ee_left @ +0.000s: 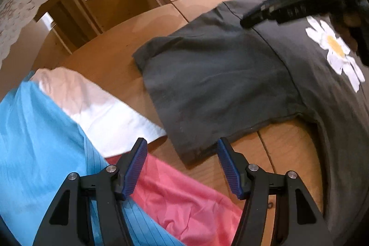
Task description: Fold clothes
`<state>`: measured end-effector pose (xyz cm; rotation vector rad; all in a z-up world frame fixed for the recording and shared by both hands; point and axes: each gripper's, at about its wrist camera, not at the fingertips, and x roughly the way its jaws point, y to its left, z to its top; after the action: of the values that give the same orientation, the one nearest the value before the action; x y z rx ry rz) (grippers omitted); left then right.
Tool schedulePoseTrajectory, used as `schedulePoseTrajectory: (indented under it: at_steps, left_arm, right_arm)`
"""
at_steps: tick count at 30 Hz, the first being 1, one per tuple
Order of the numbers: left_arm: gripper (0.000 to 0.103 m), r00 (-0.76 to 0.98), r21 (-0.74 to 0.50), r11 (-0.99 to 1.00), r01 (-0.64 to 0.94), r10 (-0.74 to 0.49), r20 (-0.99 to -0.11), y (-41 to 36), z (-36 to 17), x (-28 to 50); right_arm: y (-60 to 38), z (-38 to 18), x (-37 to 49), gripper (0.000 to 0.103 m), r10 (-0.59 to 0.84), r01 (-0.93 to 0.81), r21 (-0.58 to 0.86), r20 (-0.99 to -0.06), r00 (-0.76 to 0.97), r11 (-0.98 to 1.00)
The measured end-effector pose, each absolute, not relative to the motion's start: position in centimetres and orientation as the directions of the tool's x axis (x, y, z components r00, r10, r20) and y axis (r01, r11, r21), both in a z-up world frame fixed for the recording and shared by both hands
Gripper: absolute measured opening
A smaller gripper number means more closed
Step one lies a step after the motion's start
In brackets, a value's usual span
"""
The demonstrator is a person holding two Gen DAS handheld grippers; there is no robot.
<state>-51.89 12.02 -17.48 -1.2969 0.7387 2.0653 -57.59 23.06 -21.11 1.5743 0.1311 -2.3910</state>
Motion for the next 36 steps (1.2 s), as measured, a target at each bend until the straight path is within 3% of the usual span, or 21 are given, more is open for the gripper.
schedulePoseTrajectory:
  at_steps: [3,5,7,8,20,27,31,32,34,36]
  left_arm:
    - [0.058,-0.315,0.1,-0.684,-0.723,0.197,-0.929,12.3,-17.5,-52.5]
    - [0.041,-0.257,0.022,-0.687,-0.727,0.242,-0.936,12.3,-17.5,-53.0]
    - [0.008,-0.231,-0.019,-0.69,-0.724,0.269,-0.935,12.3,-17.4,-53.4]
    - [0.007,-0.237,-0.015,-0.691,-0.723,0.268,-0.934,12.4,-17.3,-53.4]
    - [0.006,-0.318,0.062,-0.664,-0.745,0.271,-0.908,13.2,-13.4,-52.5]
    - [0.006,-0.338,0.098,-0.534,-0.84,0.374,-0.864,20.6,-8.7,-49.8]
    - [0.007,-0.228,0.057,-0.345,-0.937,0.48,-0.847,27.9,-8.0,-45.2]
    - [0.01,-0.197,0.063,-0.291,-0.955,0.458,-0.867,28.9,-8.9,-43.7]
    - [0.029,-0.145,0.073,-0.186,-0.98,0.407,-0.902,30.7,-10.8,-41.0]
    - [0.032,-0.226,0.172,-0.176,-0.969,0.365,-0.903,29.8,-11.8,-40.0]
  right_arm:
    - [24.8,-20.9,-57.8,0.01,-0.177,0.235,0.089,-0.905,-0.386,-0.968]
    - [25.8,-20.8,-58.0,0.01,-0.182,0.213,0.104,-0.902,-0.391,-0.972]
    - [26.5,-20.9,-58.2,0.01,-0.198,0.193,0.13,-0.899,-0.391,-0.972]
    - [26.7,-21.1,-58.3,0.01,-0.198,0.189,0.132,-0.9,-0.388,-0.973]
    - [27.3,-22.2,-58.9,0.011,-0.219,0.17,0.165,-0.902,-0.373,-0.972]
    - [30.7,-21.7,-58.4,0.011,-0.304,0.088,0.293,-0.875,-0.376,-0.952]
    - [35.3,-19.6,-56.6,0.011,-0.281,0.027,0.299,-0.857,-0.432,-0.954]
    - [36.6,-19.4,-56.2,0.011,-0.271,0.01,0.297,-0.858,-0.436,-0.955]
    - [38.2,-19.0,-55.2,0.011,-0.267,0.005,0.295,-0.86,-0.435,-0.956]
    - [39.2,-18.6,-54.4,0.014,-0.273,0.015,0.296,-0.857,-0.438,-0.955]
